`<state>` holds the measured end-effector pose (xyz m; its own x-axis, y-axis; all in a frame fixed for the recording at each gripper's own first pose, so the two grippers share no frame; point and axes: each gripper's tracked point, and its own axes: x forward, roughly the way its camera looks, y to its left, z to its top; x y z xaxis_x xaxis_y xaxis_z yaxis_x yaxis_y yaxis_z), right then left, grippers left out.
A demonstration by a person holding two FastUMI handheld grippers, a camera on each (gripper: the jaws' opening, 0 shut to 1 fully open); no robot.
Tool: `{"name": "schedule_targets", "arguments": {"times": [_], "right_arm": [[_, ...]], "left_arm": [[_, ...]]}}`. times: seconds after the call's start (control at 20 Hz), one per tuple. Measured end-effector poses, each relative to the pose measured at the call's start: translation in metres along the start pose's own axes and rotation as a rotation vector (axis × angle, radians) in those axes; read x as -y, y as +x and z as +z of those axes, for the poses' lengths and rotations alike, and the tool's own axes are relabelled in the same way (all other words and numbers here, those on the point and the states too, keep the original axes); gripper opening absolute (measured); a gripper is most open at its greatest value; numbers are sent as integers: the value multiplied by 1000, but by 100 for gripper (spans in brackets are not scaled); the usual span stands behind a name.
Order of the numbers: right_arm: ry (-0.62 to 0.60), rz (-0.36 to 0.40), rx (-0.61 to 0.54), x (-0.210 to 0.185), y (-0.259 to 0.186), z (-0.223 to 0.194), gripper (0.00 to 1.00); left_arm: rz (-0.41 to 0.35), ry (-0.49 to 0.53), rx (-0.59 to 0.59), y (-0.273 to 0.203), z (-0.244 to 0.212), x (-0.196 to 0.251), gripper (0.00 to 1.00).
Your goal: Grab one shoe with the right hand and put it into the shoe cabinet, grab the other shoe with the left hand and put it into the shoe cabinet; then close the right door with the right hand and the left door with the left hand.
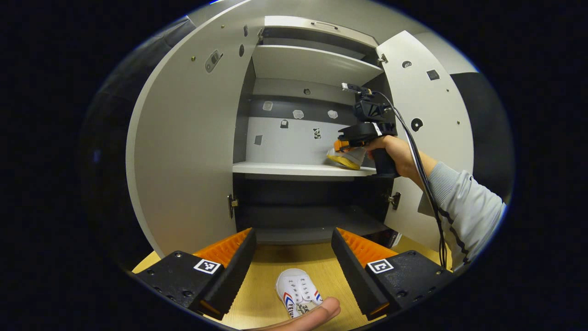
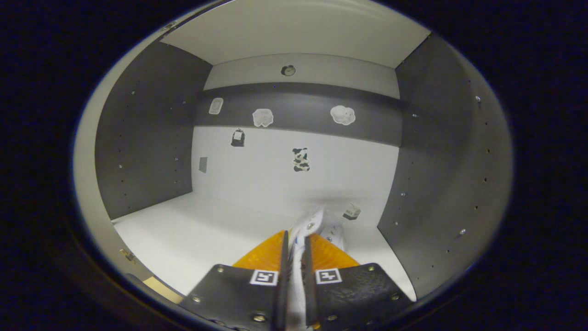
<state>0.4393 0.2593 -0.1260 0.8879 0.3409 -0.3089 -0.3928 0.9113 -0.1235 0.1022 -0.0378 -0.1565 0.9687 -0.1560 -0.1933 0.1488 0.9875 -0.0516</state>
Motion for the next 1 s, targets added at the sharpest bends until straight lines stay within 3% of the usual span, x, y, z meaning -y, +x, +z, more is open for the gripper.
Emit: {"name": "schedule_targets", "arguments": {"times": [0.15,0.3,0.55,0.8,1.0], "right_arm": [[38,-39,53,4,-25,18,98],[7,-65,114,-4,-80,32,98],[2,-76,262,-23,-218,37,98],[8,-140,367,-24,-345,19,98],[27,-153,380,-35,-423,-11,98]], "left_arm": [[0,-3,-22,1,-2,2,100],[12,22,-23,0,-4,-1,100],[17,8,-58,1,-22,-12,100],[51,-10,-135,-4,-59,-29,100],[49,-10,-238,-7,-103,-30,100]]}}
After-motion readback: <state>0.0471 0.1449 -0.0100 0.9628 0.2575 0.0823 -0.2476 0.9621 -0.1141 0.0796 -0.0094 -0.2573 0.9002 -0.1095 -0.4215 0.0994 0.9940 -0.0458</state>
